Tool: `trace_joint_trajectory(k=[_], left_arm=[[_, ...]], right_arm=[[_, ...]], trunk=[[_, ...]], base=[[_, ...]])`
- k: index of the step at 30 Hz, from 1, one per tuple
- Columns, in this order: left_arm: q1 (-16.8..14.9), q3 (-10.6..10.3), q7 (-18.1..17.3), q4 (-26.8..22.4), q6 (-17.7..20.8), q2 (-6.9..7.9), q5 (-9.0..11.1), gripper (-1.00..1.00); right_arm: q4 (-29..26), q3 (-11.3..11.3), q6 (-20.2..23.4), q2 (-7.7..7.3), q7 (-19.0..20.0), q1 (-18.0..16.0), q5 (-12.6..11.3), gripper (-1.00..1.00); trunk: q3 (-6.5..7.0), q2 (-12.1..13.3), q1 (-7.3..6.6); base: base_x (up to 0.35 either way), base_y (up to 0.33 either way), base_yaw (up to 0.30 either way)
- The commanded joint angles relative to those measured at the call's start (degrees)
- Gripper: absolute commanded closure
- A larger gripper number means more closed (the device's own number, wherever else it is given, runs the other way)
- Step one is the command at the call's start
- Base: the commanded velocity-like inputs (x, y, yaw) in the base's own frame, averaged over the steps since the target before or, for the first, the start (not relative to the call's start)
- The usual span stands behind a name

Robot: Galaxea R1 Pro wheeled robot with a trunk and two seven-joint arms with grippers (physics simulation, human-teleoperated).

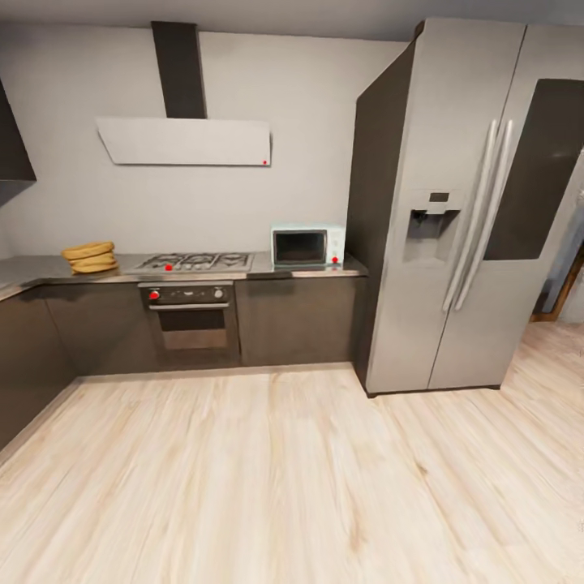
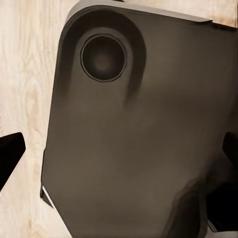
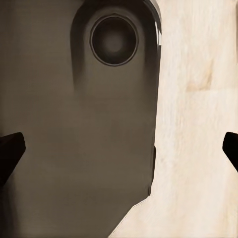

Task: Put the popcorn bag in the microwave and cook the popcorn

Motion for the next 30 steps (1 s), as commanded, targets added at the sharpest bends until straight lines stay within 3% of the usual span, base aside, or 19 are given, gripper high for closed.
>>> trace_joint_trajectory(k=[1,12,18,30], left_arm=[[-0.01,0.02,0.12,-0.02,-0.07,0.01,0.33,-1.00],[-0.01,0.09,0.12,-0.02,0.16,0.04,0.59,-1.00],[-0.01,0.09,0.12,-0.02,0.38,0.04,3.17,-1.00],[-0.01,0.04,0.12,-0.02,0.52,0.17,3.45,-1.00]], right_arm=[[-0.01,0.03,-0.17,0.00,-0.01,0.00,0.02,-1.00],[-0.02,0.20,0.00,-0.18,0.17,0.00,0.11,-1.00],[-0.01,0.20,0.01,-0.18,0.17,0.01,0.11,-1.00],[-0.01,0.20,0.09,-0.18,0.17,0.00,0.11,-1.00]], trunk=[[-0.04,-0.02,0.03],[-0.04,-0.02,0.03],[-0.04,-0.02,0.03],[-0.04,-0.02,0.03]], base=[[0.336,0.000,-0.200],[0.336,0.000,-0.019],[0.336,0.000,0.000],[0.336,0.000,0.000]])
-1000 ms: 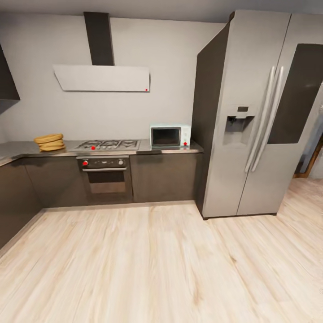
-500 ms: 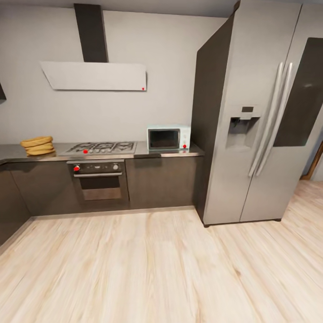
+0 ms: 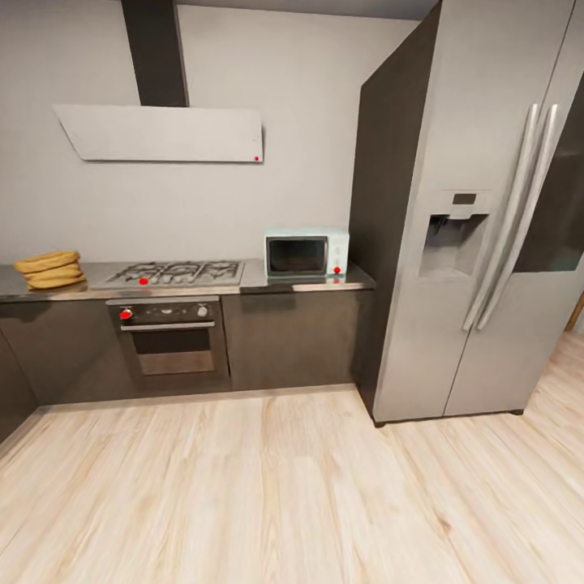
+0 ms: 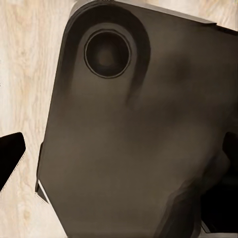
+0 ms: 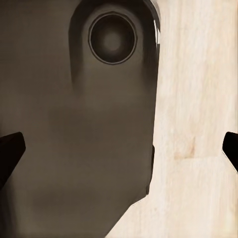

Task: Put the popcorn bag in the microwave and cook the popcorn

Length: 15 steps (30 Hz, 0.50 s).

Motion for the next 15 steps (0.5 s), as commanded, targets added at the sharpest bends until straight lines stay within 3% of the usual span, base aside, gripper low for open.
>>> trace_joint_trajectory(k=[1,15], left_arm=[[-0.01,0.03,0.12,-0.03,0.00,0.05,0.29,-1.00],[-0.01,0.06,0.12,-0.03,-0.05,0.15,0.36,-1.00]], right_arm=[[-0.01,0.04,-0.18,-0.01,0.01,0.00,0.03,-1.00],[-0.03,0.04,-0.18,-0.01,0.01,0.01,-0.06,-1.00]], trunk=[[-0.04,-0.02,0.03],[-0.04,-0.02,0.03]], base=[[0.336,0.000,0.000],[0.336,0.000,0.000]])
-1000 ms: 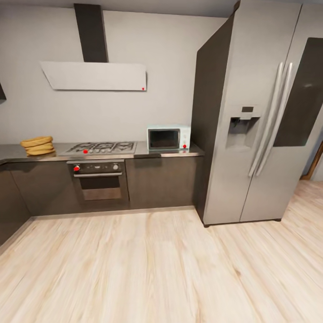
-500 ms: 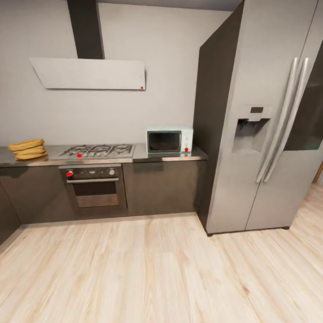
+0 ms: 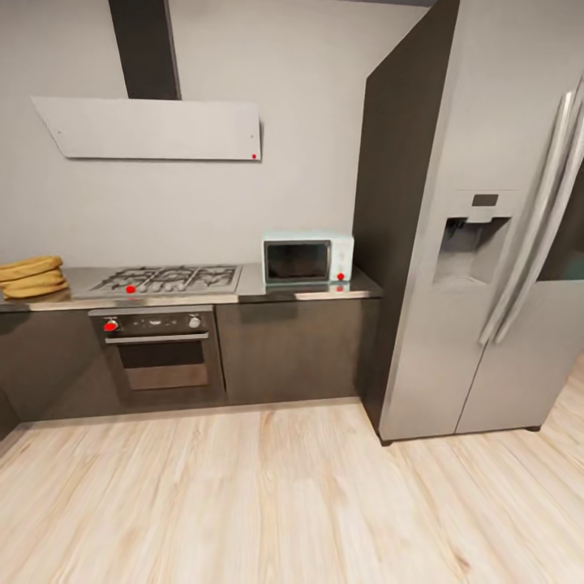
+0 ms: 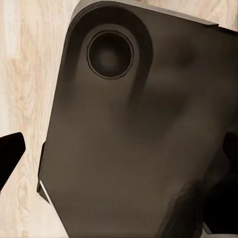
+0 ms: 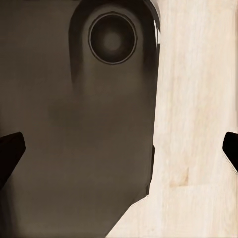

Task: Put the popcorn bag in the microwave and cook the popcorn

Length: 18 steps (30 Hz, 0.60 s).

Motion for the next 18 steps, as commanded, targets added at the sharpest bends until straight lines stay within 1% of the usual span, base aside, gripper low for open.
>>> trace_joint_trajectory(k=[1,18], left_arm=[[-0.01,0.02,0.12,-0.03,-0.02,0.00,0.23,-1.00],[-0.01,0.03,0.12,-0.03,-0.05,0.02,0.23,-1.00]], right_arm=[[0.00,0.04,-0.18,-0.01,0.01,0.00,0.04,-1.00],[0.01,0.04,-0.18,-0.02,0.01,-0.01,0.02,-1.00]], trunk=[[-0.04,-0.02,0.03],[-0.04,-0.02,0.03]], base=[[0.336,0.000,0.000],[0.336,0.000,0.000]])
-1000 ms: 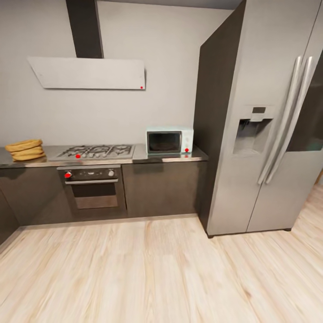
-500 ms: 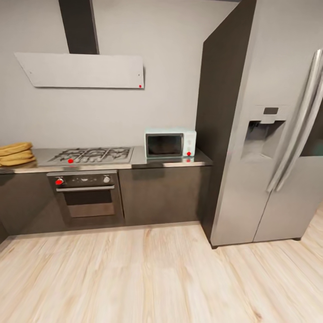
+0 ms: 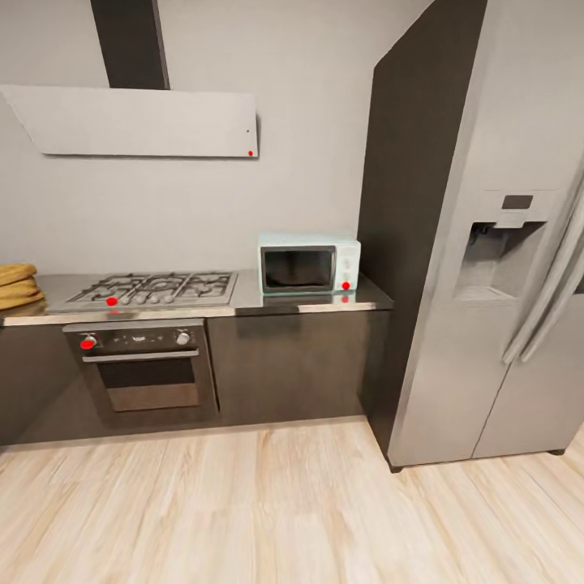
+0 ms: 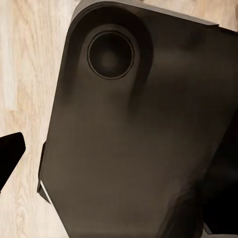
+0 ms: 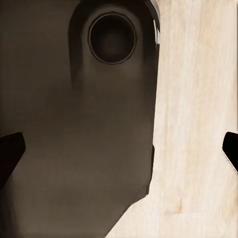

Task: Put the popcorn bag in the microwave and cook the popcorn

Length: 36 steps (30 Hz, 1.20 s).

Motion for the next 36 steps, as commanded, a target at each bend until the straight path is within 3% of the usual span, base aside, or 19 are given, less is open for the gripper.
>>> trace_joint_trajectory(k=[1,17,28,36], left_arm=[[-0.01,0.02,0.12,-0.03,-0.02,-0.03,0.23,-1.00],[-0.01,0.01,0.12,-0.03,-0.02,0.00,0.23,-1.00],[-0.01,0.03,0.12,-0.03,-0.16,-0.06,0.23,-1.00],[-0.01,-0.04,0.12,-0.03,-0.68,-0.08,0.18,-1.00]], right_arm=[[-0.01,0.04,-0.18,0.00,0.01,0.00,0.02,-1.00],[-0.01,-0.04,-0.23,0.18,0.03,0.00,-0.06,-1.00],[-0.01,-0.05,-0.24,0.01,0.01,0.00,-0.07,-1.00],[-0.01,0.02,-0.19,-0.01,0.11,0.00,0.10,-1.00]], trunk=[[-0.04,-0.02,0.03],[-0.04,-0.02,0.03],[-0.04,-0.02,0.03],[-0.04,-0.02,0.03]], base=[[0.336,0.000,0.000],[0.336,0.000,0.000],[0.336,0.000,0.211],[0.336,0.000,0.023]])
